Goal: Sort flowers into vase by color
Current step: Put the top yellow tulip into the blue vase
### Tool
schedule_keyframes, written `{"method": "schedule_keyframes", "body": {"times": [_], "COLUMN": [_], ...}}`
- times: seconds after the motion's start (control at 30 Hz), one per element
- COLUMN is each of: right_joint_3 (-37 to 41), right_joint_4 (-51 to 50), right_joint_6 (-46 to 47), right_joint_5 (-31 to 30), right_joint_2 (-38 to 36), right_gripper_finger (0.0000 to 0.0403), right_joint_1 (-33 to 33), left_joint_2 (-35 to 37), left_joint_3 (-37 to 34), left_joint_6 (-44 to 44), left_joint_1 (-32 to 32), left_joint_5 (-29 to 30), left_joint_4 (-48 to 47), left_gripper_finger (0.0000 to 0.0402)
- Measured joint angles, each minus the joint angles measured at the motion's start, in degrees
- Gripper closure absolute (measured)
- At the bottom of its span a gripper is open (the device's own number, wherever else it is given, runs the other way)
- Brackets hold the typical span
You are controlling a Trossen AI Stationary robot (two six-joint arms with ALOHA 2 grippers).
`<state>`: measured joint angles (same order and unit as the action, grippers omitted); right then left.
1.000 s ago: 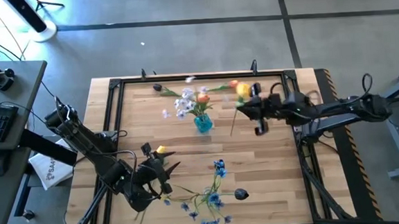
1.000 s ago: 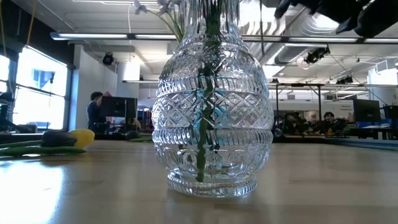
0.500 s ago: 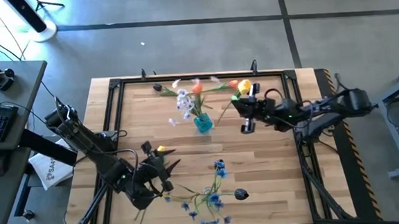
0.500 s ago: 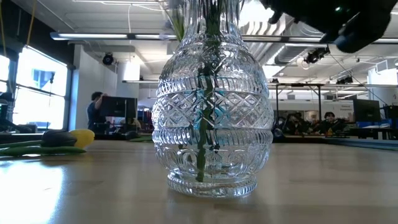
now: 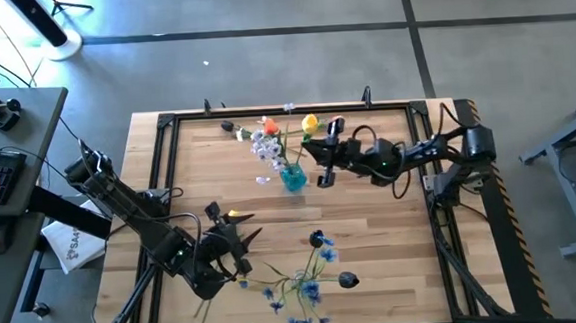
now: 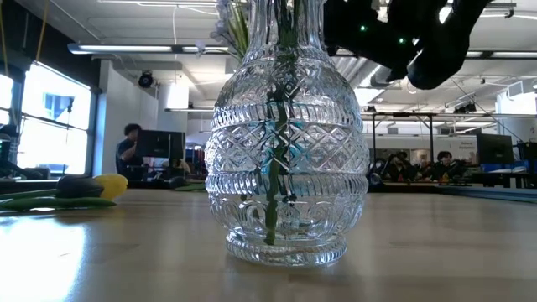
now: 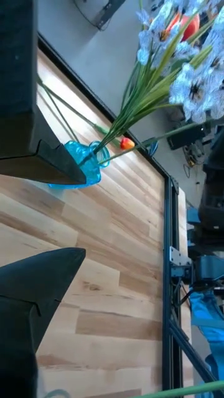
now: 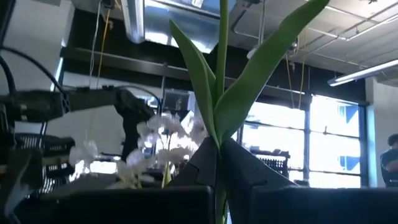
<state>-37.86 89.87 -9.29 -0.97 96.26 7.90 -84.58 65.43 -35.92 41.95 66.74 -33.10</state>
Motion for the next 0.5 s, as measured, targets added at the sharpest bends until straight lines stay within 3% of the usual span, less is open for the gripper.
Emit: {"method": "schedule_keyframes", "body": {"times": [0.5], "right_joint_3": [0.2], "right_joint_4": [0.1], "right_joint_6": [-5.7], "right_joint_5": [-0.2], "right_joint_2": [-2.1], "right_gripper_finger": [0.0400], "right_joint_1": [0.0], "left_joint_2": [0.0], "left_joint_3": [0.0], "left_joint_6": [-0.1], "left_joint_1": [0.0], "left_joint_5": [-0.4], "left_joint_4": [0.2], "left_gripper_finger": [0.0236]}}
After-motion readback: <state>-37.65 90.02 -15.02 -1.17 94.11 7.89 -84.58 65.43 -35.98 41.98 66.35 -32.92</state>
